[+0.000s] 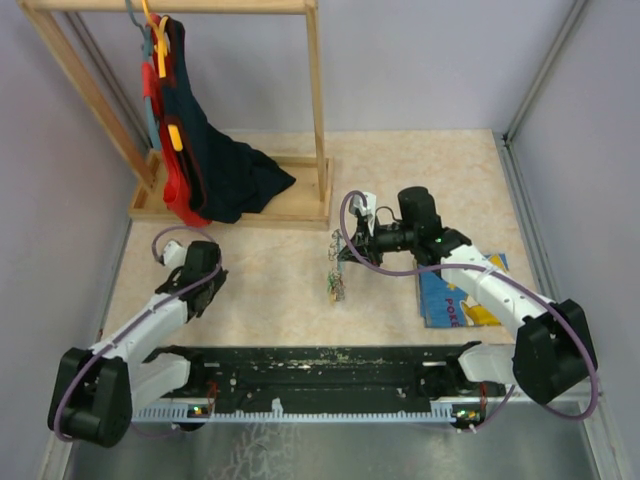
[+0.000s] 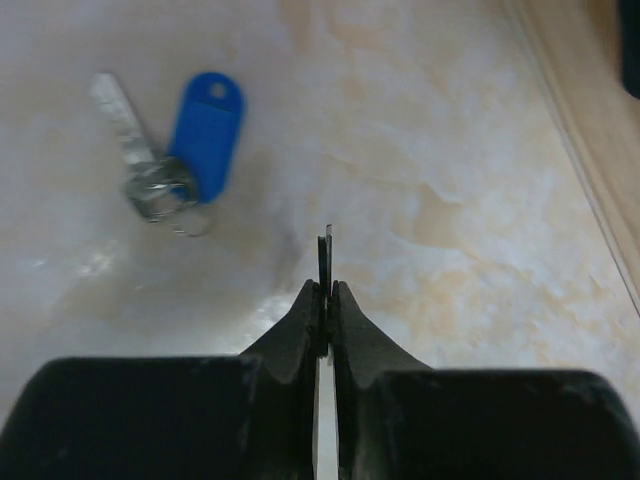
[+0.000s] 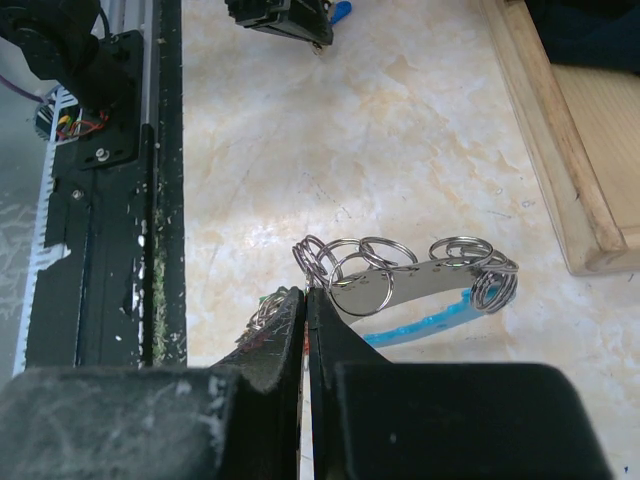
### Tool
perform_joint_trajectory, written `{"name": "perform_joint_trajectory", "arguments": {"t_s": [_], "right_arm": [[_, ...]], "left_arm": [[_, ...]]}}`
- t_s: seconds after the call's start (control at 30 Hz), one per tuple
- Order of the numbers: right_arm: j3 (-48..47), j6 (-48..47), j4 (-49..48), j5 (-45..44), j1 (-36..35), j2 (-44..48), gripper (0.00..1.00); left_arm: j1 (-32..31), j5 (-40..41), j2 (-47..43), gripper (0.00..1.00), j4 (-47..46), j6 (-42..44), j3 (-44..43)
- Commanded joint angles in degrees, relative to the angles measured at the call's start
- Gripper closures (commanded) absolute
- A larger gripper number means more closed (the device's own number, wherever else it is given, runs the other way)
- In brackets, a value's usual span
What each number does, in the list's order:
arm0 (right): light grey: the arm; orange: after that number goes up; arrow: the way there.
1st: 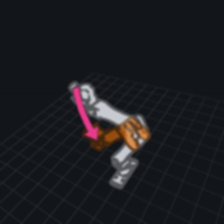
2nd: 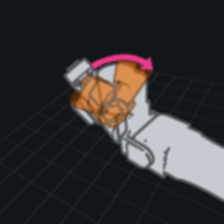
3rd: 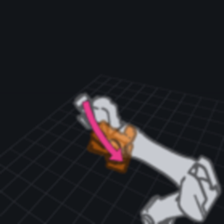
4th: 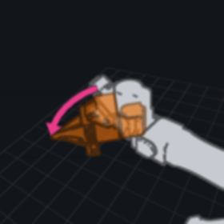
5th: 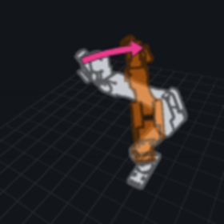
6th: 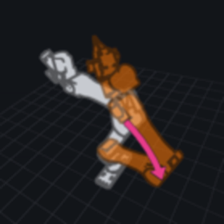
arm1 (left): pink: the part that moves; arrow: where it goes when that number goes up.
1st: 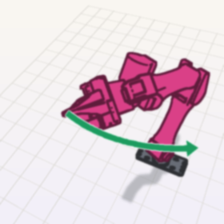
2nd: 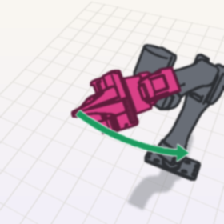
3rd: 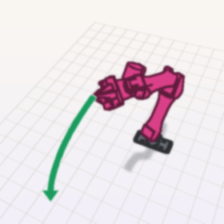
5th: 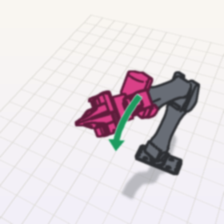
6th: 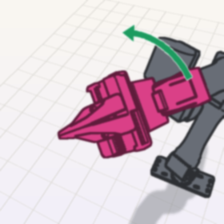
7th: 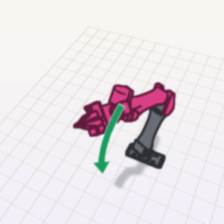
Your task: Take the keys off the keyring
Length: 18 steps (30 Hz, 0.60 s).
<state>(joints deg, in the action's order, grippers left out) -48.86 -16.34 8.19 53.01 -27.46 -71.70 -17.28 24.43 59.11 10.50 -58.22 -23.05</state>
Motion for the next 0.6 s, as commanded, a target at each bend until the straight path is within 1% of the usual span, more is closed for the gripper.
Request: {"name": "perform_joint_trajectory", "arguments": {"t_s": [0.0, 0.03, 0.1, 0.13, 0.17, 0.23, 0.3, 0.33, 0.4, 0.47, 0.5, 0.53, 0.57], "right_arm": [[-3.7, -0.9, -2.5, 0.8, 0.0, 2.9, 1.00], [-3.7, -1.0, -2.5, 0.7, 0.0, 2.9, 1.00], [-3.6, -1.0, -2.5, 0.5, -0.1, 2.9, 1.00], [-3.6, -1.0, -2.3, 0.5, 0.0, 2.9, 1.00], [-3.6, -1.0, -2.4, 0.4, 0.0, 2.9, 1.00], [-3.6, -1.1, -2.3, 0.2, 0.0, 2.9, 1.00], [-3.7, -1.1, -2.3, 0.0, 0.0, 2.9, 1.00], [-3.8, -1.1, -2.1, 0.0, 0.0, 2.8, 1.00], [-3.9, -1.2, -1.9, -0.1, 0.0, 2.8, 1.00], [-4.1, -1.5, -1.6, -0.4, 0.0, 2.7, 1.00], [-4.2, -1.7, -1.3, -0.6, 0.1, 2.7, 1.00], [-4.2, -1.8, -1.2, -0.9, 0.1, 2.8, 1.00], [-4.3, -1.9, -1.1, -1.0, 0.3, 2.8, 1.00]], "left_arm": [[3.2, 6.0, -1.1, 0.88, 10.3, -9.7, -2.3], [3.4, 6.7, -1.9, 0.83, 10.7, -10.3, -2.3], [3.4, 7.6, -3.7, 0.61, 12.4, -11.3, -2.5], [3.4, 7.6, -4.6, 0.47, 12.9, -11.4, -2.8], [3.4, 7.6, -5.5, 0.36, 13.4, -11.2, -3.3], [3.4, 7.4, -7.3, 0.23, 14.5, -9.9, -4.5], [3.4, 6.3, -9.0, 0.16, 15.0, -7.6, -6.2], [3.4, 4.8, -9.8, 0.14, 14.1, -5.5, -6.7], [3.4, -0.3, -12.1, 0.13, 9.2, 0.6, -6.7], [3.4, -10.4, -14.7, 0.11, -1.2, 9.5, -4.5], [3.4, -19.7, -16.1, 0.11, -7.8, 13.2, -2.5], [3.4, -25.7, -17.4, 0.11, -13.9, 15.5, -0.3], [3.4, -30.1, -18.5, 0.11, -20.4, 16.9, 2.4]]}}
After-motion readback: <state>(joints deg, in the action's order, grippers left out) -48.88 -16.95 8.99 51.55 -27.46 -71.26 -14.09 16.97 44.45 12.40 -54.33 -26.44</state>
